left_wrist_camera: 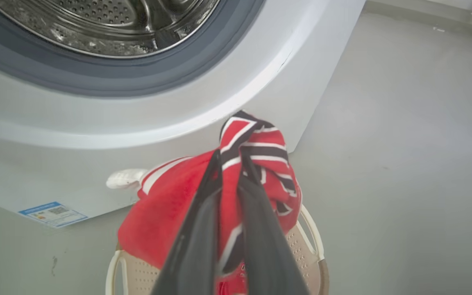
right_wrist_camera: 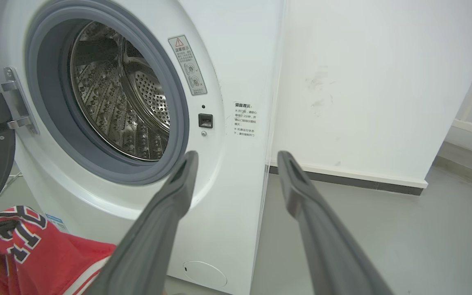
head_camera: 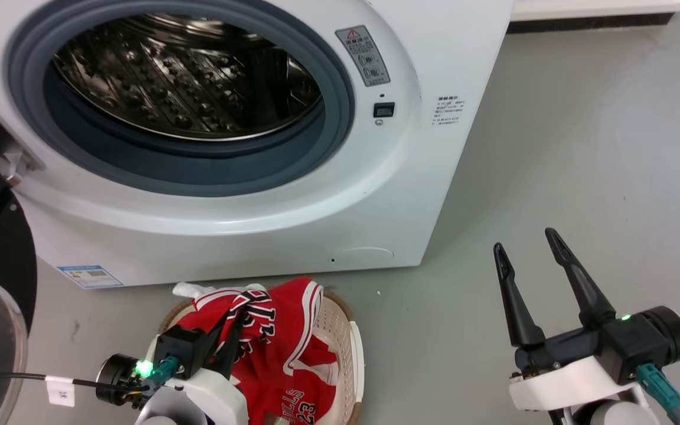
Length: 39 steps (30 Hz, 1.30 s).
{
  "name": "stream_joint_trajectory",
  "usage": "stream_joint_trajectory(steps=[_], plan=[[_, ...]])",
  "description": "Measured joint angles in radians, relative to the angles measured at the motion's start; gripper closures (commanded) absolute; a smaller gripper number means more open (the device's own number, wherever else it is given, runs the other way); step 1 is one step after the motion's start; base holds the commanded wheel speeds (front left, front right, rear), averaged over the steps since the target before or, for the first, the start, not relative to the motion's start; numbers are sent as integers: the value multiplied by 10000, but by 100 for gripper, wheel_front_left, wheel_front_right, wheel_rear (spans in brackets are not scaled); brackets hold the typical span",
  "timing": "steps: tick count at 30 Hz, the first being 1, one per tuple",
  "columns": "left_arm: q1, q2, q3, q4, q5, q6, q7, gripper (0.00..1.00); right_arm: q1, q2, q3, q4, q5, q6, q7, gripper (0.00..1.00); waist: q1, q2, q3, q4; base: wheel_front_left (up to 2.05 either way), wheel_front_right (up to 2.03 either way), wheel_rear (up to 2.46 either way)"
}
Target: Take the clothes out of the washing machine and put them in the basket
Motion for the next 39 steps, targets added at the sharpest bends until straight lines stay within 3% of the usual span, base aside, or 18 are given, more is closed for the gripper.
stream_joint_trajectory(steps=[12, 25, 32, 39], plan=[[-1648, -736, -90, 3250, -217, -892, -453, 100, -1066, -2, -165, -291, 2, -2, 0, 0, 1, 0, 1737, -423, 0, 0, 0], [-3944, -1655, -1007, 7323, 464, -1708, -608, 100, -2080, -2, -424, -623, 4, 0, 0, 0, 2, 0, 3932, -560, 0, 0, 0], [-5306, -2013, -1285, 9120, 640, -1814, -518, 100, -2711, 0, -502, -857, 75, 0, 0, 0, 2, 0, 5136, -548, 0, 0, 0], [-6215, -2180, -1553, 9833, 823, -1789, -67, 100, -3143, 0, -587, -1007, 79, 0, 0, 0, 2, 0, 6146, -540, 0, 0, 0]])
